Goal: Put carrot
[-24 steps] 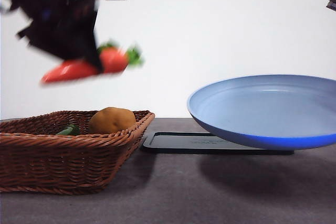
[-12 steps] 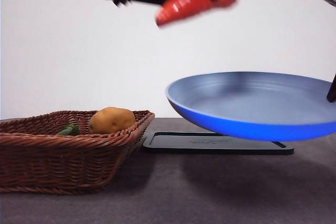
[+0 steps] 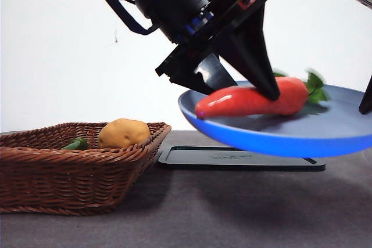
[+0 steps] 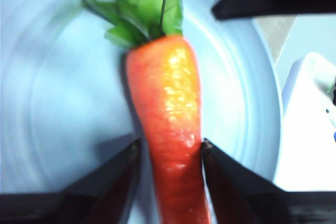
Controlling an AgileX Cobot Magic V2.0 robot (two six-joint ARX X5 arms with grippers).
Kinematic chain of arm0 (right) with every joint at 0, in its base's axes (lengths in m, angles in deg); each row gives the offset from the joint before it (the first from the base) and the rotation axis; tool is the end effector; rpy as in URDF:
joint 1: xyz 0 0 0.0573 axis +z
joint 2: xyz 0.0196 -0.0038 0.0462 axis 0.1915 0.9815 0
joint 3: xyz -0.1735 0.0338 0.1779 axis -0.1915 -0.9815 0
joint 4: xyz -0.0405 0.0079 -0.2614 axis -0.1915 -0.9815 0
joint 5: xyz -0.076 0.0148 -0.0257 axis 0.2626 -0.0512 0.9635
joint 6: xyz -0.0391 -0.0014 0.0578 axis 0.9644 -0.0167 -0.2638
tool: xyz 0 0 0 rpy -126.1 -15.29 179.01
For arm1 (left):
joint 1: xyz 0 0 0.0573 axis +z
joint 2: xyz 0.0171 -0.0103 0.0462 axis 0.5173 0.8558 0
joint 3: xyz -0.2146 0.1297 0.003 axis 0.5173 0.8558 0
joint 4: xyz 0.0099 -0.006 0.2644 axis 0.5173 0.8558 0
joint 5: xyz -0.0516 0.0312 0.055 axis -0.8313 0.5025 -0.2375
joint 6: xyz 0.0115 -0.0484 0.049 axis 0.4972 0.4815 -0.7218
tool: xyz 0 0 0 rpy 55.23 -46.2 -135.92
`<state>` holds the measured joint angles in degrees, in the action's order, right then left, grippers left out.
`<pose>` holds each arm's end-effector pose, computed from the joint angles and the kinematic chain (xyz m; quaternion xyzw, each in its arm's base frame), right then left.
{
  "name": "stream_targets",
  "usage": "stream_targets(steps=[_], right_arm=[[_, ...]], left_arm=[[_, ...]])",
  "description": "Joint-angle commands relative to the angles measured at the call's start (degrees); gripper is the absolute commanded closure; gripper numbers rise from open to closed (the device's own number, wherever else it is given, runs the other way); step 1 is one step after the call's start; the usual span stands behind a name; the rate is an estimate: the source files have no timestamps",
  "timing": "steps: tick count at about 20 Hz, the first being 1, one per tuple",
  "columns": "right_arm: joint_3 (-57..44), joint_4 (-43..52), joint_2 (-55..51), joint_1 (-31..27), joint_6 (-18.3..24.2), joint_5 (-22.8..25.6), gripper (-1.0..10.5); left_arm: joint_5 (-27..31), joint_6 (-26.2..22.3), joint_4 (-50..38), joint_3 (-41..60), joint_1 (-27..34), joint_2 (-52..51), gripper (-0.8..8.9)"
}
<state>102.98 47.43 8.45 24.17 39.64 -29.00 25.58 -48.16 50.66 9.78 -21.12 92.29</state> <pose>0.1957 0.0636 0.1903 0.1503 0.4817 0.1804 0.8443 0.2126 -0.2994 0.1979 0.0836 0.4238 -0.4896 0.7574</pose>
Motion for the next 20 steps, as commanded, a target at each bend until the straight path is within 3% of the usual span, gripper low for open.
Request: stream_targets(steps=[1, 7, 12, 17, 20], right_arm=[[0.76, 0.68, 0.37, 0.2, -0.63, -0.17, 9.4], [0.76, -3.63, 0.37, 0.15, -1.27, -0.15, 9.4], [0.79, -4.15, 1.25, 0.02, -2.03, -0.09, 9.4], [2.91, 2.62, 11.54, -1.77, -3.15, -0.24, 9.4], [8.96, 6.84, 21.75, -4.52, -2.21, -0.26, 9.4]], left_arm=[[0.17, 0.24, -0.68, -0.76, -0.46, 0.61, 5.78], [2.43, 0.79, 4.09, -0.79, 1.29, -7.13, 5.78], [4.17, 0.68, 11.43, -0.81, 2.25, -23.8, 5.78], [10.47, 0.68, 11.8, -0.9, 2.23, -39.34, 5.78], [10.58, 0.68, 11.78, -0.9, 2.23, -45.57, 5.79]])
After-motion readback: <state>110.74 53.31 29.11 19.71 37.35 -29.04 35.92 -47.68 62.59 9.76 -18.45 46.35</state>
